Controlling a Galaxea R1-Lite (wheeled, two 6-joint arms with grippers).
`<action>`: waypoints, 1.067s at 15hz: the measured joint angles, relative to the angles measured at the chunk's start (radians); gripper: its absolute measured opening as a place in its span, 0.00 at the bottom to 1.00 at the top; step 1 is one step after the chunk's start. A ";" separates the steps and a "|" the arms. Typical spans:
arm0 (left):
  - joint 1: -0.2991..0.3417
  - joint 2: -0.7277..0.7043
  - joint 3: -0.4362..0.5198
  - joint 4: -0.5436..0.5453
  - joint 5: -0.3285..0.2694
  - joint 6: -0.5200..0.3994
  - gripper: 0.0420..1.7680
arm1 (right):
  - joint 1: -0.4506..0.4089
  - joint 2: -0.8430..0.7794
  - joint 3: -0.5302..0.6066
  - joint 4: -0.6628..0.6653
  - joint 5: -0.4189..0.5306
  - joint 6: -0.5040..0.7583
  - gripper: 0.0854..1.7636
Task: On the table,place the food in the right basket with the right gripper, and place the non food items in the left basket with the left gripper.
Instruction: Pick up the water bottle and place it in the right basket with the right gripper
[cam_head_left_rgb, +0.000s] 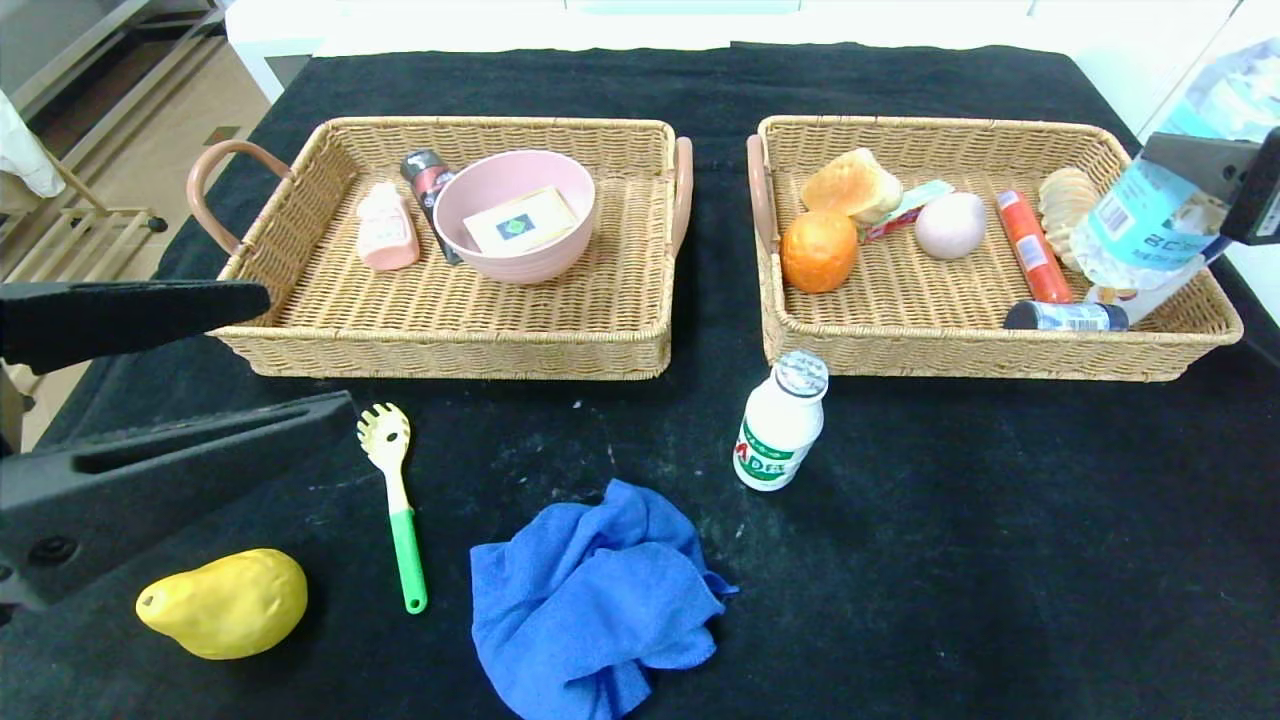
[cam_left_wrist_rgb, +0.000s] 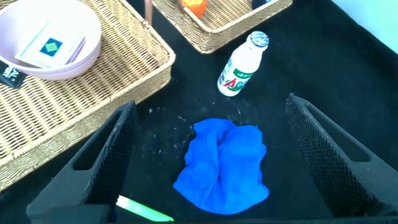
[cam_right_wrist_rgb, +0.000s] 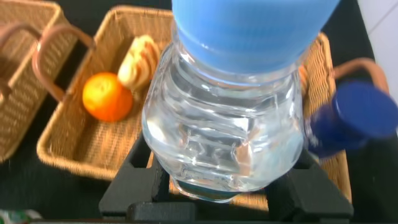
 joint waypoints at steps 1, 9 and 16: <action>-0.003 0.000 0.002 0.000 0.000 0.001 0.97 | 0.003 0.026 -0.036 0.000 0.000 -0.001 0.48; -0.007 0.004 0.007 -0.001 0.001 0.001 0.97 | 0.025 0.248 -0.288 -0.010 -0.001 0.001 0.47; -0.007 0.005 0.009 -0.001 0.001 0.001 0.97 | 0.051 0.430 -0.502 -0.011 -0.001 0.004 0.47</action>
